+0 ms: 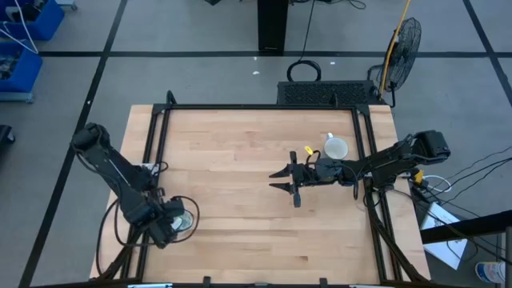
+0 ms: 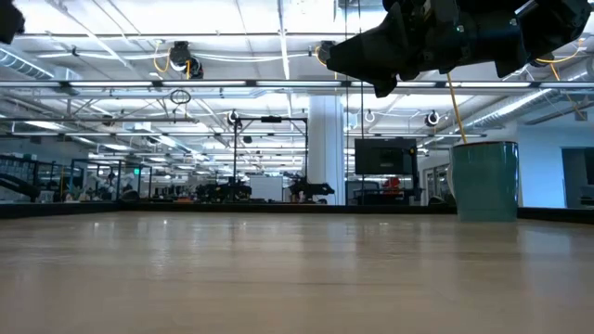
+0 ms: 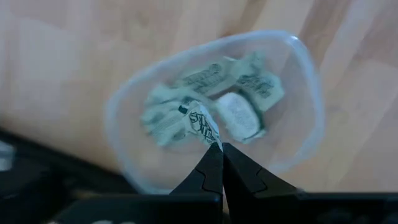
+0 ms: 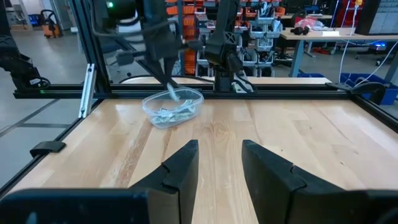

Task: Pick and place Stevia / Truvia into bins
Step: Put the stevia packet into the transparent container, then return to Home Position

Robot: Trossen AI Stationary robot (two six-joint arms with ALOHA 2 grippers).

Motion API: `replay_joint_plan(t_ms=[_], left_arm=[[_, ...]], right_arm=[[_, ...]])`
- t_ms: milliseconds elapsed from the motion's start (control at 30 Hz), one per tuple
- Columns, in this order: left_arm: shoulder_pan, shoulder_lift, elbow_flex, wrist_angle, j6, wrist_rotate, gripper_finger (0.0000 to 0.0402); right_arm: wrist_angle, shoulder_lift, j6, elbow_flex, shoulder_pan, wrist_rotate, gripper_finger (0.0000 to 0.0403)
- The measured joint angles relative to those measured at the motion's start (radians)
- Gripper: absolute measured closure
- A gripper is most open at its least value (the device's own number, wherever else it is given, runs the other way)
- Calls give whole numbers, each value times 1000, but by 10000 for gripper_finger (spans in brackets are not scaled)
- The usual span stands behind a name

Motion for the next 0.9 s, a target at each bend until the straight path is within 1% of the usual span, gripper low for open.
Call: replay_joint_plan(t_ms=[167, 333, 467, 567, 800, 900], left_arm=[[10, 0, -82, 136, -8, 10, 396], [39, 0, -115, 144, -64, 10, 395], [60, 0, -115, 146, -66, 10, 388], [72, 0, -115, 146, -60, 8, 368], [75, 0, -115, 148, -31, -66, 299], [82, 0, -100, 150, -36, -56, 283]], right_arm=[[0, 0, 0, 0, 0, 0, 287], [0, 0, 0, 0, 0, 0, 287], [0, 0, 0, 0, 0, 0, 287], [0, 0, 0, 0, 0, 0, 287], [0, 0, 0, 0, 0, 0, 287], [0, 0, 0, 0, 0, 0, 287]])
